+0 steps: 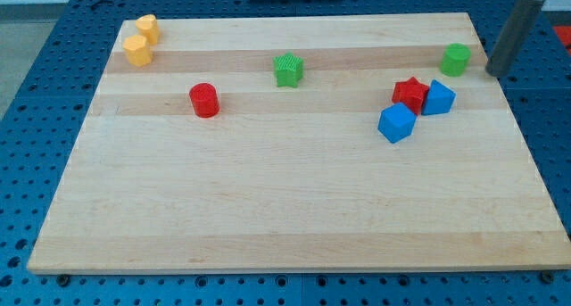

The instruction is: Slide the green cirlce towards the left

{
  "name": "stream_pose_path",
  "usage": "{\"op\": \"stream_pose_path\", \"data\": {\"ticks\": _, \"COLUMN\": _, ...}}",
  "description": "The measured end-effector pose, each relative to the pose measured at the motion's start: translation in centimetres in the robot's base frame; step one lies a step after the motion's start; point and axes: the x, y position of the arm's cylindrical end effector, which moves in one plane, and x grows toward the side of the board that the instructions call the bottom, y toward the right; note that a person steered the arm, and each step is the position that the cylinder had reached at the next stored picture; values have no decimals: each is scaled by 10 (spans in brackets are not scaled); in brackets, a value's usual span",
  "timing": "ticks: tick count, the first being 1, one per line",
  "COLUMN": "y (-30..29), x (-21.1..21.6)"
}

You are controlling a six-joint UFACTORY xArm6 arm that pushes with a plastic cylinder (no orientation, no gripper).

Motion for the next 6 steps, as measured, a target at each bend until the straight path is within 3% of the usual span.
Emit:
{"op": "stream_pose_path", "data": {"ticks": 2, "y": 7, "x": -24}}
{"op": "stream_pose_path", "data": {"ticks": 4, "y": -84, "x": -26}}
{"op": "stream_pose_path", "data": {"ticks": 6, "y": -103, "x": -26}}
